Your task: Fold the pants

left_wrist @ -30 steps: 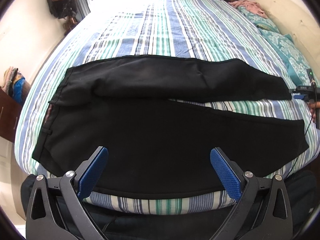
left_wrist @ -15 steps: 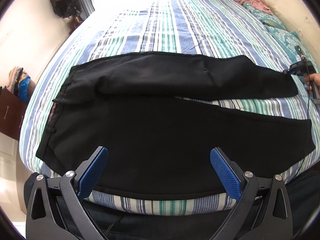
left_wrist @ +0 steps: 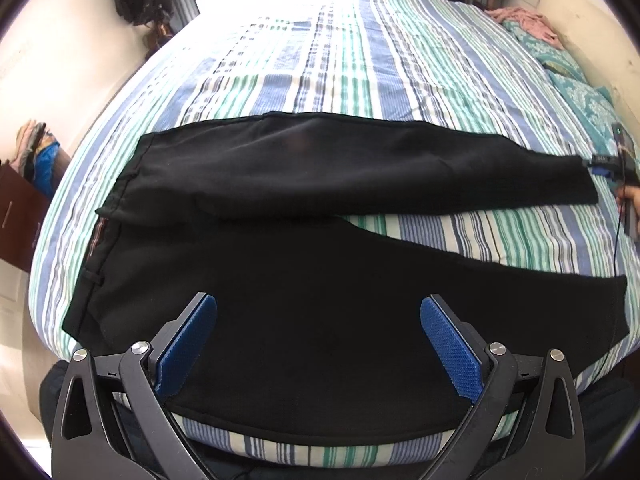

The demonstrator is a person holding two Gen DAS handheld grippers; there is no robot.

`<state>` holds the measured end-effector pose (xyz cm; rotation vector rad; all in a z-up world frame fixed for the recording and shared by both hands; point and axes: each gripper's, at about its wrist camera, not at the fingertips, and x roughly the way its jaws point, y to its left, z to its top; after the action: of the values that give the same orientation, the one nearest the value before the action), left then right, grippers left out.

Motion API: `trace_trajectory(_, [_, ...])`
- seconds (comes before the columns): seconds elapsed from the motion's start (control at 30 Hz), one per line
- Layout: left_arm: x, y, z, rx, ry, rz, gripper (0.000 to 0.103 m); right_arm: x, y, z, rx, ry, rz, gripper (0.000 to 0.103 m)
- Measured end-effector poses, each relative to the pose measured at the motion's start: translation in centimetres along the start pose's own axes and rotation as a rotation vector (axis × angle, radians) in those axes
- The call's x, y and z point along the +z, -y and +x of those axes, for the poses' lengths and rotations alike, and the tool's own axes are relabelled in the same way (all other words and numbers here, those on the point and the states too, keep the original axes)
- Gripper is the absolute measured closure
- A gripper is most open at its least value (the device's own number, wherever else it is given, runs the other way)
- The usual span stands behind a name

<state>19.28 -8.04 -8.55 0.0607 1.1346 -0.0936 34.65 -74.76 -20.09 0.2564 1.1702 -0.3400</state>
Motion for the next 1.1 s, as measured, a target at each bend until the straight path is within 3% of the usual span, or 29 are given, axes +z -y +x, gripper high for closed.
trace_trajectory(0.07, [0.8, -2.5, 0.1, -0.027, 0.012, -0.085, 0.001, -0.1, -2.6, -2.0, -0.027, 0.086, -0.078, 0.058])
trace_trajectory(0.13, [0.7, -3.9, 0.2, -0.039, 0.028, -0.147, 0.001, 0.1, -7.7, -4.1, 0.077, 0.129, -0.211, 0.055])
trace_trajectory(0.3, [-1.8, -3.2, 1.5, -0.097, -0.032, -0.164, 0.001, -1.7, -27.8, -5.2, 0.564, -0.021, -0.522, 0.047])
trace_trajectory(0.37, [-2.8, -2.6, 1.4, -0.123, -0.042, -0.138, 0.001, -3.6, -36.1, -4.7, 0.677, -0.079, -0.624, 0.047])
trace_trajectory(0.43, [-3.6, -2.4, 0.9, -0.129, -0.036, -0.106, 0.001, -5.8, -43.5, -3.7, 0.731, -0.129, -0.732, 0.047])
trace_trajectory(0.57, [-4.9, -3.9, 0.8, -0.131, -0.029, -0.102, 0.001, -8.1, -54.2, -0.9, 0.699, -0.232, -0.919, 0.048])
trace_trajectory(0.7, [-6.1, -6.1, 1.8, -0.163, -0.065, -0.163, 0.001, -8.9, -58.2, 2.2, 0.638, -0.329, -1.008, 0.05])
trace_trajectory(0.73, [-6.3, -6.5, 2.1, -0.169, -0.075, -0.173, 0.001, -9.1, -58.7, 2.6, 0.636, -0.354, -1.034, 0.055])
trace_trajectory(0.77, [-6.5, -6.8, 2.4, -0.171, -0.085, -0.181, 0.001, -9.5, -59.3, 2.7, 0.626, -0.374, -1.07, 0.081])
trace_trajectory(0.8, [-6.6, -7.1, 2.7, -0.171, -0.092, -0.187, 0.001, -10.1, -59.9, 2.6, 0.569, -0.357, -1.124, 0.096])
trace_trajectory(0.9, [-6.9, -7.6, 3.0, -0.175, -0.089, -0.204, 0.001, -11.9, -61.6, 0.6, 0.409, -0.213, -1.248, 0.097])
trace_trajectory(1.0, [-6.6, -7.9, 3.0, -0.173, -0.083, -0.215, 0.001, -12.8, -63.7, -1.1, 0.222, 0.065, -1.315, 0.098])
trace_trajectory(1.03, [-6.5, -7.9, 3.0, -0.169, -0.08, -0.213, 0.001, -12.3, -64.2, -1.2, 0.204, 0.119, -1.282, 0.098])
trace_trajectory(1.1, [-6.3, -7.8, 2.7, -0.152, -0.075, -0.205, 0.001, -11.3, -65.0, 0.0, 0.222, 0.108, -1.204, 0.094])
